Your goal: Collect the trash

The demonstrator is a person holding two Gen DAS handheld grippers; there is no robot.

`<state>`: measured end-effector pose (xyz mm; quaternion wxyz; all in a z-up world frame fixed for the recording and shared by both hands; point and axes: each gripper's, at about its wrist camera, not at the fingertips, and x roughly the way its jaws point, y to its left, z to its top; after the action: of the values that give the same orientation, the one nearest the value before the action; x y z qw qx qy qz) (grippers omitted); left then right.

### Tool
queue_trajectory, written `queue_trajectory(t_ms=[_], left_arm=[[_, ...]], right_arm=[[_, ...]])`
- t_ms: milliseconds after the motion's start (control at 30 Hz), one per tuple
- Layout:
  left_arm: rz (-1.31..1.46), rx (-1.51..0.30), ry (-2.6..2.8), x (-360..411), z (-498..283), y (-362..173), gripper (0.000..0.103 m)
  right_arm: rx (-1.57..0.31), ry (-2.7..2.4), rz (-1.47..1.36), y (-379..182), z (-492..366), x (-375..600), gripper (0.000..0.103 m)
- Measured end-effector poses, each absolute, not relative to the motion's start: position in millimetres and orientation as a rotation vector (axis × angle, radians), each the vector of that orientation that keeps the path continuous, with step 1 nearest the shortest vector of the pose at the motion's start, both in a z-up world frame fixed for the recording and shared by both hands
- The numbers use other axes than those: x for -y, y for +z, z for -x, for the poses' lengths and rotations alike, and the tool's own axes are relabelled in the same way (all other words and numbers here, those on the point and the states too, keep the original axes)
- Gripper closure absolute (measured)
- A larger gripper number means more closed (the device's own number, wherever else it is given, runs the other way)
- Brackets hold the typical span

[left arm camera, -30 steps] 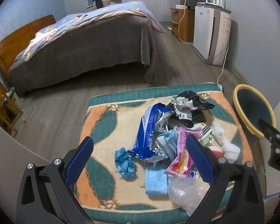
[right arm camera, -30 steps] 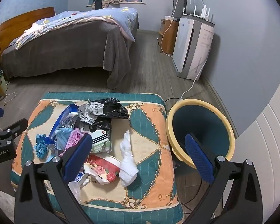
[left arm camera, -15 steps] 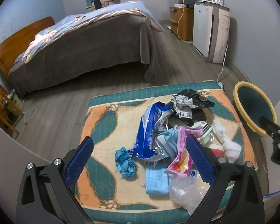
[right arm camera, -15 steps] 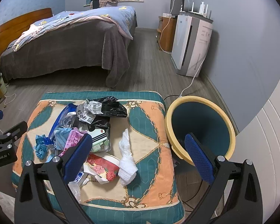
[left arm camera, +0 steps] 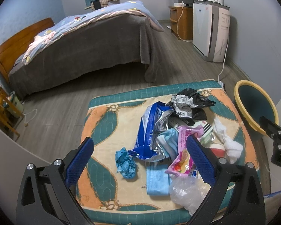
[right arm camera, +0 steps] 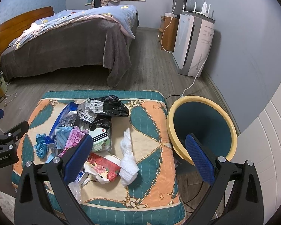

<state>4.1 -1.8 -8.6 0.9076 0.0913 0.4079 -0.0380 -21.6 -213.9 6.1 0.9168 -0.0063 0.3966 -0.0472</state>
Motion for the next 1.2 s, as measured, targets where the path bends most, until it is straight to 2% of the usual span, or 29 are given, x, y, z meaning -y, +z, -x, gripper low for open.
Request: queue_trajectory(t_ms=[1200], left_arm=[[-0.191,-0.845,-0.083,2.2,-0.4,-12.2,0.005]], right_arm=[[-0.821,-0.096,0.012,4.5,21.7,213.8,0.006]])
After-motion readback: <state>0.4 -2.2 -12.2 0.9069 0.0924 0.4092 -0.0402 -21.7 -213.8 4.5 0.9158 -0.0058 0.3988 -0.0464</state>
